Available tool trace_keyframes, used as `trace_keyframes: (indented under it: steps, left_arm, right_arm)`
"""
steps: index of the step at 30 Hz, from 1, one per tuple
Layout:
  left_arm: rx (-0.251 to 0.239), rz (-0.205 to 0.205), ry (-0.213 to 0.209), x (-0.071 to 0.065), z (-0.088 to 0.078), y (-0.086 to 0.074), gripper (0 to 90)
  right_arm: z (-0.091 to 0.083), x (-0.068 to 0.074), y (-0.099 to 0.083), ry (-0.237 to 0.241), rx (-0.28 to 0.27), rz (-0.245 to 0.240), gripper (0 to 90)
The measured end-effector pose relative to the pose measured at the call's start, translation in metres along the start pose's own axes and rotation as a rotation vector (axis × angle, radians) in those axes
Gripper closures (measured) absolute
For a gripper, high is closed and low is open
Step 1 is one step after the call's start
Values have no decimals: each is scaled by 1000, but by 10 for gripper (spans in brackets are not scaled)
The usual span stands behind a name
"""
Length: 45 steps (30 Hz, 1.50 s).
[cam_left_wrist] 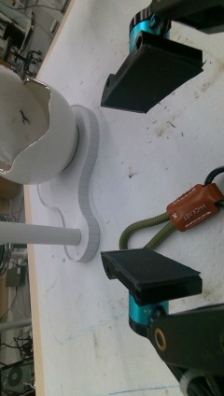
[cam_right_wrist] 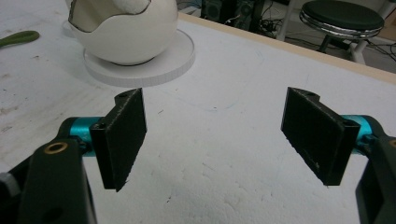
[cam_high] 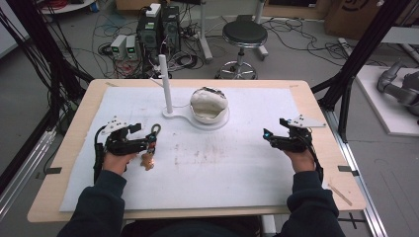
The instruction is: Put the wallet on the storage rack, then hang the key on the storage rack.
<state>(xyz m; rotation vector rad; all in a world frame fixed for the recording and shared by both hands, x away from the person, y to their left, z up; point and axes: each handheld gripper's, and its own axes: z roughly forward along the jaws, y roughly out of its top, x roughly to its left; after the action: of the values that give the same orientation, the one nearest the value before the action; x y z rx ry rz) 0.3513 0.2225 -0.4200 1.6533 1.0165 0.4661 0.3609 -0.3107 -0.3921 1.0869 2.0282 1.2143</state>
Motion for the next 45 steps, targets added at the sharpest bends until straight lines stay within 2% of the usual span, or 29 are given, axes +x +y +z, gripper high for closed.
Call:
trace_keyframes:
  steps: [11, 13, 18, 21, 24, 26, 27, 28, 31, 33, 36, 38, 45]
  left_arm:
    - [-6, -2, -4, 0, -1, 1, 221]
    - [-5, -4, -5, 0, -1, 1, 221]
    - [20, -6, -3, 1, 2, 0, 221]
    - [70, 3, 11, 0, 4, -2, 221]
    - [161, 5, 51, -2, 9, -5, 221]
    - [207, 13, 57, -4, 12, -7, 221]
    - [232, 20, 57, -5, 13, -8, 228]
    - [258, 34, 71, -7, 14, -9, 267]
    - [314, 82, 123, -11, 17, -11, 278]
    - [355, 106, 134, -14, 19, -13, 311]
    - [395, 114, 159, -17, 24, -16, 332]
    - [428, 124, 174, -17, 26, -18, 390]
    - [410, 84, 165, -14, 27, -18, 479]
  right_arm:
    - [-6, -3, -3, -7, -11, 20, 227]
    - [-5, -1, -3, -5, -7, 9, 227]
    - [-1, -2, -3, -6, 1, 9, 227]
    - [-2, -3, -4, -7, 2, 16, 227]
    - [-2, -3, -6, -7, 4, 13, 228]
    - [-2, -2, -6, -6, 11, 11, 231]
    - [-2, -3, -6, -7, 10, 7, 232]
    - [-2, -2, -6, -4, 13, 6, 233]
    - [-1, -1, -6, 2, 19, -1, 233]
    - [-1, 1, -7, 8, 23, -10, 235]
    - [-1, 1, -7, 12, 25, -15, 237]
    - [-1, 0, -7, 12, 23, -13, 238]
    - [0, 1, -8, 16, 32, -9, 238]
